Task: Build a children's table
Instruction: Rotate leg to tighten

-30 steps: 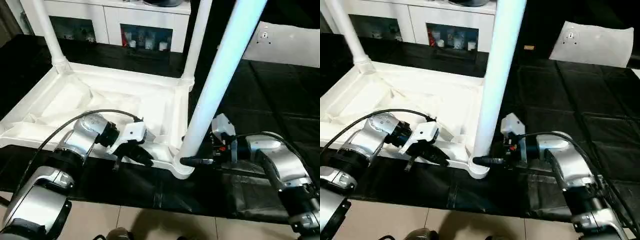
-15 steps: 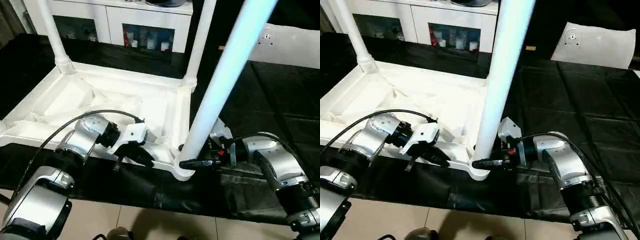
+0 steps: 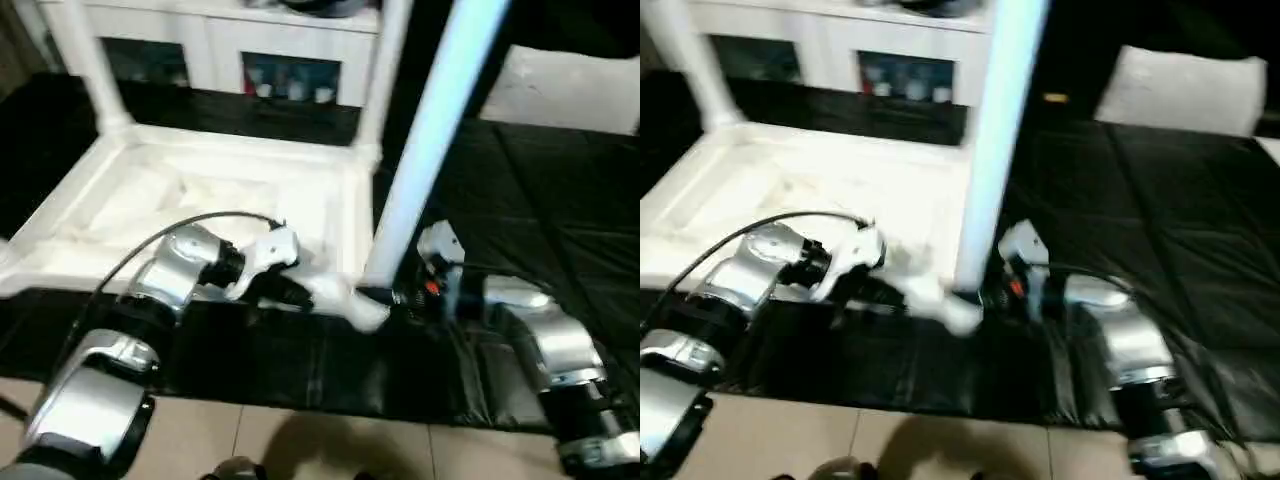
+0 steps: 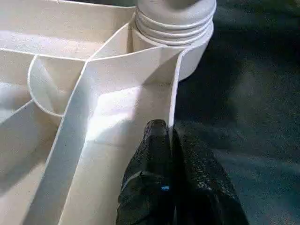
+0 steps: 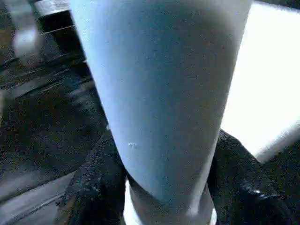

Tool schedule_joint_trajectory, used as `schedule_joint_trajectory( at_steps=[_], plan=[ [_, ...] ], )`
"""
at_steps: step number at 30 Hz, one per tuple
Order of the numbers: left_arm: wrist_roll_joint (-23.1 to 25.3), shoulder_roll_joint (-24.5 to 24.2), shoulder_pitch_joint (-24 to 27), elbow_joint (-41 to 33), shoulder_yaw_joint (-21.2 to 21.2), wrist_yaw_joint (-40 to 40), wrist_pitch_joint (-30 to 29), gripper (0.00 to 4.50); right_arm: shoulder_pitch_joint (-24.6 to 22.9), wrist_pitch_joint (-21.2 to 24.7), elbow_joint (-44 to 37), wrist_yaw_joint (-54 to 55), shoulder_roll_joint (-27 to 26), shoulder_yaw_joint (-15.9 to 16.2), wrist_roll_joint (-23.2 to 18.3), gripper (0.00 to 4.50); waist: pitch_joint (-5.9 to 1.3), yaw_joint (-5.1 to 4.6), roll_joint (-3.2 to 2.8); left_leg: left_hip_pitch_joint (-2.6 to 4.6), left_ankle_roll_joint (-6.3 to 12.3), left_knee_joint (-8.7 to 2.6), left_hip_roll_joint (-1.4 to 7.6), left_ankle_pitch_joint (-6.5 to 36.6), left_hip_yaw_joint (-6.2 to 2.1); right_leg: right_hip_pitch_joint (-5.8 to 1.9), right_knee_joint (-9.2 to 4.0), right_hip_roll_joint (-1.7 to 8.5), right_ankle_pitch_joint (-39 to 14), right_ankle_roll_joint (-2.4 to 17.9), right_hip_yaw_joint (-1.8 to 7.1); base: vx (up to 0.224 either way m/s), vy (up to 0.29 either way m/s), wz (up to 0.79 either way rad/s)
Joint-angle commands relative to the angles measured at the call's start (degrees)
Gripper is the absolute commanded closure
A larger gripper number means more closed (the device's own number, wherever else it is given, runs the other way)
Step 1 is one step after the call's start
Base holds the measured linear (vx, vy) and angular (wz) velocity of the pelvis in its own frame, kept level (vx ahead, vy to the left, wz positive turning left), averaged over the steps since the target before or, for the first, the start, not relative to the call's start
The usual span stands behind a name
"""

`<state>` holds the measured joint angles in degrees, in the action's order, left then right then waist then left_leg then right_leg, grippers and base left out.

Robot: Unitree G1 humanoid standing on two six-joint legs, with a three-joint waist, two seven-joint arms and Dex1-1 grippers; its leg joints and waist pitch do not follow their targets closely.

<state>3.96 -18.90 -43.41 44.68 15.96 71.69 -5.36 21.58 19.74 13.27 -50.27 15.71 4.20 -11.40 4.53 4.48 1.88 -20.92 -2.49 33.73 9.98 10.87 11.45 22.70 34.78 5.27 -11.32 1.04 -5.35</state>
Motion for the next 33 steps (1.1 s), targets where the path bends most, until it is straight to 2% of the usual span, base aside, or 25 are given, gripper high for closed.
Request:
schedule_joint_trajectory(
  at_steps=[1, 3, 5, 7, 8, 9, 10, 12, 14, 17, 18, 19, 20, 21, 26, 27, 29, 30, 31, 32, 33],
  plan=[
    [-1.58, 4.95, -0.9, -2.39, -2.27, -10.68, -4.93, 4.5, -0.34, 3.03, -0.1, 5.38, -5.79, 4.31, 0.77, 2.52, -2.23, -0.64, 0.0, 0.88, -1.41, -5.26, 4.06, 18.12, -2.79, -1.67, -6.29, 5.2, -29.24, 7.74, 3.7, 0.0, 0.0, 0.0],
    [-1.58, 7.56, -0.86, -3.47, -3.37, -15.73, -7.76, 4.5, 0.58, 4.41, 1.14, 12.19, -10.19, 3.51, 1.95, 2.53, -2.22, -1.3, -0.24, 0.94, -1.38, -5.27, 3.99, 18.31, -2.76, -1.4, -6.32, 5.01, -27.8, 8.09, 3.72, 0.0, 0.0, 0.0],
    [-1.25, 9.95, -1.09, -3.96, -4.22, -20.33, -9.61, 4.5, 1.73, 5.35, 2.9, 18.84, -14.18, 2.41, 2.72, 2.54, -2.29, -1.96, -0.13, 0.83, -1.5, -5.3, 3.99, 18.23, -2.78, -1.43, -6.05, 4.96, -26.49, 8.76, 3.7, 0.0, 0.0, 0.0],
    [-0.47, 14.88, -1.95, -4.02, -6.08, -30.03, -11.94, 4.5, 4.81, 4.92, 7.82, 30.63, -20.58, 0.61, 4.53, 2.54, -2.27, -2.58, -0.2, 0.88, -1.44, -5.28, 3.92, 17.79, -2.6, -1.18, -6.14, 4.91, -24.52, 9.52, 3.83, 0.0, 0.0, 0.0],
    [-0.43, 15.13, -1.99, -4.02, -6.14, -30.48, -12.03, 4.5, 4.97, 4.84, 8.06, 31.12, -20.86, 0.55, 4.61, 2.54, -2.24, -2.75, -0.29, 0.96, -1.72, -5.29, 3.94, 17.92, -2.59, -1.06, -6.1, 4.88, -24.37, 9.75, 3.83, 0.0, 0.0, 0.0],
    [-0.2, 16.24, -2.15, -4.02, -6.39, -32.42, -12.36, 4.5, 5.7, 4.37, 9.16, 33.12, -22.1, 0.32, 4.97, 2.54, -2.27, -2.7, -0.2, 0.91, -1.14, -5.22, 3.72, 17.67, -2.55, -1.38, -6.28, 4.77, -23.96, 9.36, 3.74, 0.0, 0.0, 0.0],
    [0.32, 17.57, -2.32, -4.07, -6.37, -34.67, -12.38, 4.5, 6.77, 4.0, 10.51, 35.93, -23.55, -0.22, 5.59, 2.54, -2.35, -2.68, -0.17, 0.95, -0.72, -5.2, 3.74, 16.98, -2.42, -1.35, -6.28, 4.78, -22.96, 9.32, 3.86, 0.0, 0.0, 0.0],
    [1.5, 19.3, -2.39, -4.26, -5.55, -36.98, -12.23, 4.5, 8.53, 2.79, 12.27, 38.61, -25.59, -1.07, 6.03, 2.54, -2.62, -2.73, -0.27, 0.64, 0.3, -5.19, 3.67, 13.57, -2.18, -1.74, -5.74, 4.55, -16.88, 10.09, 3.94, 0.0, 0.0, 0.0],
    [1.79, 19.61, -2.08, -4.87, -4.9, -36.53, -12.59, 4.5, 8.95, 1.84, 12.36, 38.89, -26.1, -1.35, 6.32, 1.98, -2.81, -2.62, -0.32, 0.6, 1.56, -5.0, 3.51, 11.0, -1.93, -2.01, -5.33, 4.48, -12.38, 10.86, 3.98, 0.0, 0.0, 0.0],
    [2.22, 19.01, -1.41, -6.02, -4.03, -35.16, -12.92, 4.5, 8.77, 1.08, 11.34, 38.74, -26.22, -1.95, 6.68, 1.82, -3.12, -2.56, -0.32, 0.4, 3.78, -4.66, 3.45, 6.95, -1.73, -2.44, -4.65, 4.42, -6.15, 12.1, 3.95, 0.0, 0.0, 0.0],
    [2.56, 17.09, -0.33, -7.16, -3.51, -32.45, -12.39, 4.5, 7.43, 0.87, 8.94, 36.93, -24.89, -2.55, 6.4, 1.75, -3.24, -2.44, -0.52, 0.47, 4.54, -4.58, 3.47, 5.55, -1.69, -2.54, -4.43, 4.43, -4.02, 12.81, 3.95, 0.0, 0.0, 0.0],
    [2.59, 16.55, -0.08, -7.36, -3.4, -31.68, -12.12, 4.5, 6.98, 0.8, 8.22, 36.24, -24.34, -2.49, 6.36, 1.61, -3.23, -2.38, -0.37, 0.33, 5.4, -4.51, 3.46, 4.74, -1.65, -2.7, -4.26, 4.32, -2.43, 13.14, 3.91, 0.0, 0.0, 0.0],
    [2.76, 15.53, 0.58, -8.01, -3.18, -30.45, -11.71, 4.5, 6.17, 0.36, 7.06, 35.33, -23.21, -2.13, 6.21, 1.39, -3.27, -2.42, -0.5, 0.27, 5.71, -4.51, 3.47, 4.54, -1.64, -2.77, -4.15, 4.33, -1.68, 13.36, 3.92, 0.0, 0.0, 0.0],
    [2.79, 15.3, 0.73, -8.15, -3.13, -30.18, -11.56, 4.5, 5.98, 0.25, 6.8, 35.08, -22.95, -2.01, 6.17, 1.39, -3.25, -2.48, -0.47, 0.21, 6.24, -4.56, 3.55, 4.78, -1.74, -2.87, -4.11, 4.34, -1.29, 13.63, 3.82, 0.0, 0.0, 0.0],
    [2.32, 11.69, 2.24, -9.0, -2.7, -25.63, -9.47, 4.5, 3.15, -0.39, 2.13, 30.3, -18.35, -1.81, 4.97, 0.97, -2.98, -3.01, -0.57, 0.27, 5.42, -4.71, 3.65, 7.64, -1.78, -2.8, -4.66, 4.26, -5.99, 13.47, 3.82, 0.0, 0.0, 0.0],
    [2.35, 8.93, 3.03, -8.83, -2.34, -21.87, -7.3, 4.5, 1.57, -2.05, -0.53, 25.12, -14.07, -1.56, 4.49, 0.88, -2.99, -3.18, -0.55, 0.21, 5.07, -4.73, 3.68, 7.97, -1.76, -2.79, -4.65, 4.27, -6.38, 13.46, 3.86, 0.0, 0.0, 0.0],
    [2.2, 6.34, 3.52, -8.02, -1.87, -17.95, -3.93, 4.5, 0.23, -3.45, -2.58, 19.13, -9.48, -1.55, 3.81, 0.8, -3.05, -3.12, -0.14, 0.15, 5.71, -4.57, 3.62, 7.62, -1.74, -3.04, -4.59, 4.14, -5.71, 12.81, 3.85, 0.0, 0.0, 0.0],
    [2.04, 5.82, 3.6, -7.88, -1.82, -17.09, -3.61, 4.5, -0.05, -3.53, -3.02, 17.77, -8.48, -1.61, 3.64, 0.63, -3.06, -3.25, -0.28, 0.0, 6.38, -4.48, 3.6, 6.93, -1.72, -3.03, -4.36, 4.22, -4.26, 13.3, 3.92, 0.0, 0.0, 0.0],
    [1.95, 4.55, 3.74, -7.47, -1.46, -15.18, -1.87, 4.5, -0.78, -3.31, -4.32, 14.27, -6.17, -1.81, 2.93, 0.49, -3.06, -3.27, -0.05, 0.04, 6.89, -4.37, 3.55, 6.61, -1.64, -2.99, -4.41, 4.13, -3.67, 13.7, 3.88, 0.0, 0.0, 0.0],
    [1.98, 3.97, 3.79, -7.27, -1.25, -14.38, -0.95, 4.5, -1.13, -3.07, -5.0, 12.61, -5.15, -1.91, 2.53, 0.49, -3.09, -3.22, -0.12, 0.06, 7.02, -4.31, 3.64, 6.34, -1.62, -3.01, -4.23, 4.28, -3.17, 13.96, 3.95, 0.0, 0.0, 0.0],
    [1.07, 2.72, 4.08, -6.84, -1.05, -10.49, 0.12, 4.5, -2.07, -1.8, -6.87, 8.17, -1.99, -2.21, 0.96, 0.41, -3.04, -3.0, -0.03, 0.18, 7.63, -4.28, 3.77, 5.59, -1.61, -3.01, -4.1, 4.3, -2.75, 14.43, 3.94, 0.0, 0.0, 0.0]
  ],
)
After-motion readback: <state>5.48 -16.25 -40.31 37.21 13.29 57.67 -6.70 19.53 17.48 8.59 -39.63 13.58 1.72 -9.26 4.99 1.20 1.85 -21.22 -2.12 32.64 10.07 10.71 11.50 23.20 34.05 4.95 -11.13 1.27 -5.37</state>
